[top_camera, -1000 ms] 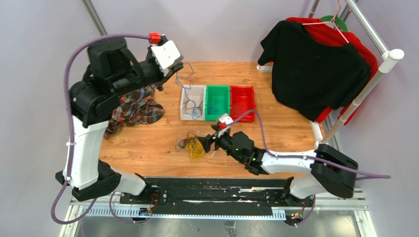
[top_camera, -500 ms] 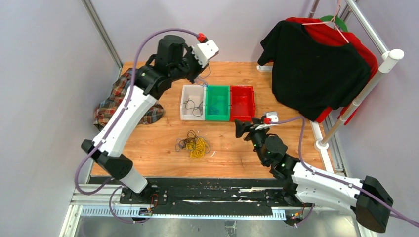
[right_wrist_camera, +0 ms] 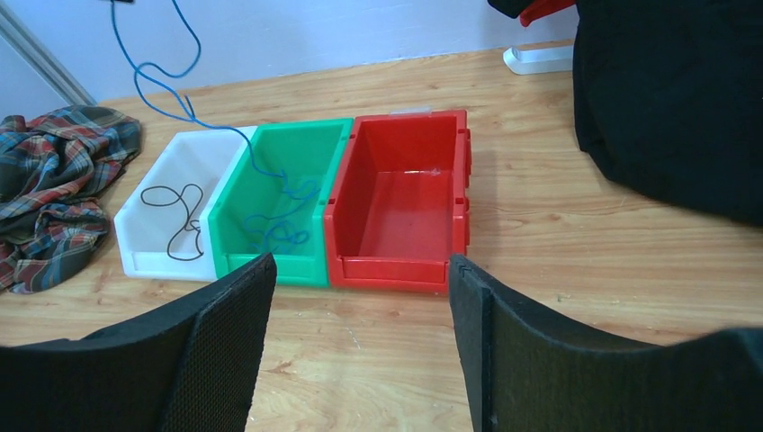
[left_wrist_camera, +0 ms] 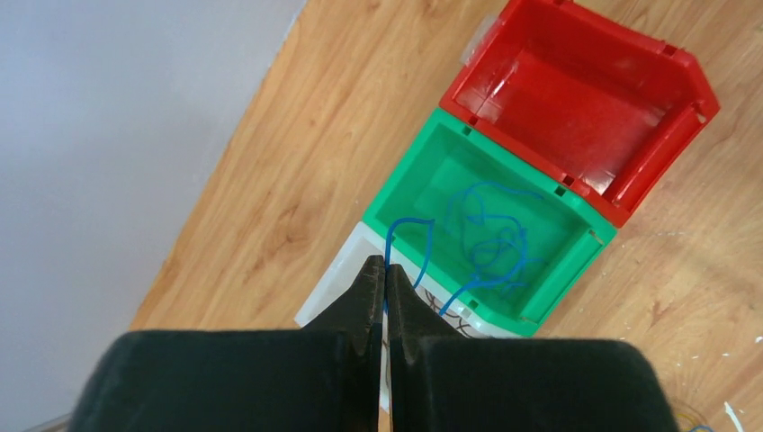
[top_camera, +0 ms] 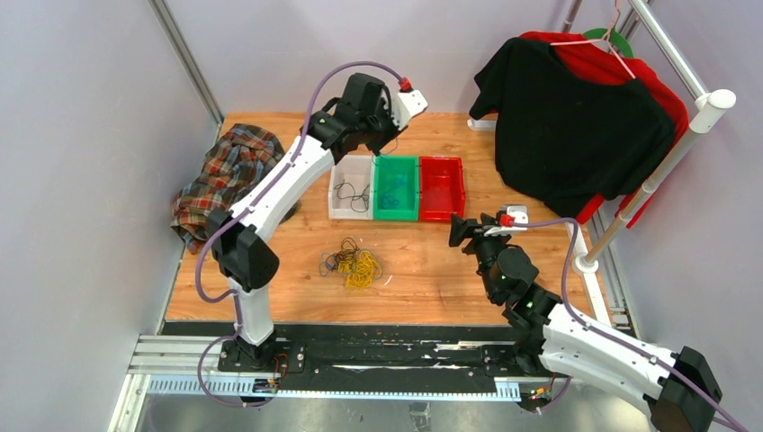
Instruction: Untangle the cables
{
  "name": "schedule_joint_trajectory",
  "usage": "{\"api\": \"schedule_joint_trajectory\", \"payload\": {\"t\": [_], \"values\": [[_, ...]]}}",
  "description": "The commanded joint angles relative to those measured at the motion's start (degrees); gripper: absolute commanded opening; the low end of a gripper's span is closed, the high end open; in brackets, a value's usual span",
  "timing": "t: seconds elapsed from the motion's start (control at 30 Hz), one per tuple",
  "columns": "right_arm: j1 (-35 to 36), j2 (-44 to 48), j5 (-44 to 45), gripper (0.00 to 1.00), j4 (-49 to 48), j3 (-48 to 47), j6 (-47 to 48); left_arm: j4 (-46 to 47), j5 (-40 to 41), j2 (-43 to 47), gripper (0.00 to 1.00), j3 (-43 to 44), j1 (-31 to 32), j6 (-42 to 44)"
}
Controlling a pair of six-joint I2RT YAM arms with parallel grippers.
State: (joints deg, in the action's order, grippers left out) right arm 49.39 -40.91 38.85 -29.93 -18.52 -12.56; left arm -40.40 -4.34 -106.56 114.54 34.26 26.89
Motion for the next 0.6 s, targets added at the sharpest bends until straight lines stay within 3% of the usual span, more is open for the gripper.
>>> {"api": "schedule_joint_trajectory", "payload": {"t": [0.0, 0.57], "values": [[-1.46, 1.57, 0.55, 0.69, 1.54, 1.03, 1.05, 2.02, 1.12, -2.62, 0.00, 2.11, 0.46, 0.94], [-3.86, -0.54, -2.33, 0.64, 1.46, -0.27, 0.76, 6.02, 1.11, -13.02, 0.00, -2.17, 1.86, 0.83]]}}
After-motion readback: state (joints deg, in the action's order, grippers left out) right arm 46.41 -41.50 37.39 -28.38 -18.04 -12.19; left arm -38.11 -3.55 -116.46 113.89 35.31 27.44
